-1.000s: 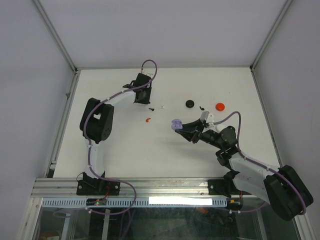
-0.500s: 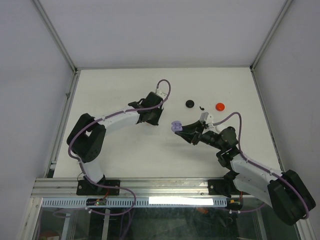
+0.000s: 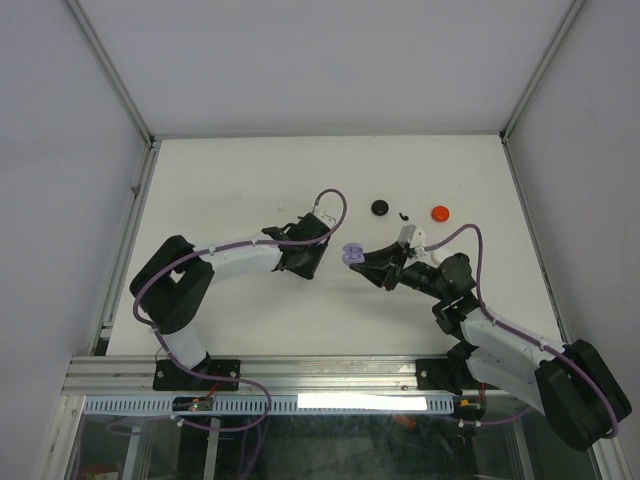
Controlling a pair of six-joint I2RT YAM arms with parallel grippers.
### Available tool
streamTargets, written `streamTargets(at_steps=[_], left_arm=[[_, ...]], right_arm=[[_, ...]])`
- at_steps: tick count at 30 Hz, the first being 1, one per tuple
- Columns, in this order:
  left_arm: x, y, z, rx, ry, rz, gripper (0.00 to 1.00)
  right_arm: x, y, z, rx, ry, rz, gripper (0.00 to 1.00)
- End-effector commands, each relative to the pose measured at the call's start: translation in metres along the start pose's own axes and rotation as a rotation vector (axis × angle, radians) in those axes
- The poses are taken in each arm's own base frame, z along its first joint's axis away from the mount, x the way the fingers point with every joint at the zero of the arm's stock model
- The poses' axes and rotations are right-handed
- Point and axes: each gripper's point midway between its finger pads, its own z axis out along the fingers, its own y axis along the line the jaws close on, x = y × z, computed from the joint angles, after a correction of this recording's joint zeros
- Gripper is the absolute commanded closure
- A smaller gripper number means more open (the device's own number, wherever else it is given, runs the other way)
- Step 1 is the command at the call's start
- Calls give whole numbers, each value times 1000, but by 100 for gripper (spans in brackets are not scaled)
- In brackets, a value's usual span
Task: Insert the wireless bluetooth earbuds into the charging case
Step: Adjust the earbud at the center of the board.
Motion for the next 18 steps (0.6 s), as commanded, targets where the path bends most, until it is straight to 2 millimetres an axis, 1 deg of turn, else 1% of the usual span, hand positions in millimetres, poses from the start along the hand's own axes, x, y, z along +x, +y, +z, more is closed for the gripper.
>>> streamTargets(at_steps=[1,8,13,18], left_arm=[[-6,6,-10,-45,-51,-44,68],[-2,8,-15,-58,-53,-87,50],[7,11,-18,-73,-31,-107,48],[10,26,-21,-148,-43,-144,49]], right_arm=[[-8,2,2,-15,-29,-39,100],[-8,2,2,-14,-29,-39,100],[-8,2,2,-12,-32,-42,100],[-8,1,2,-10,-31,-41,100]])
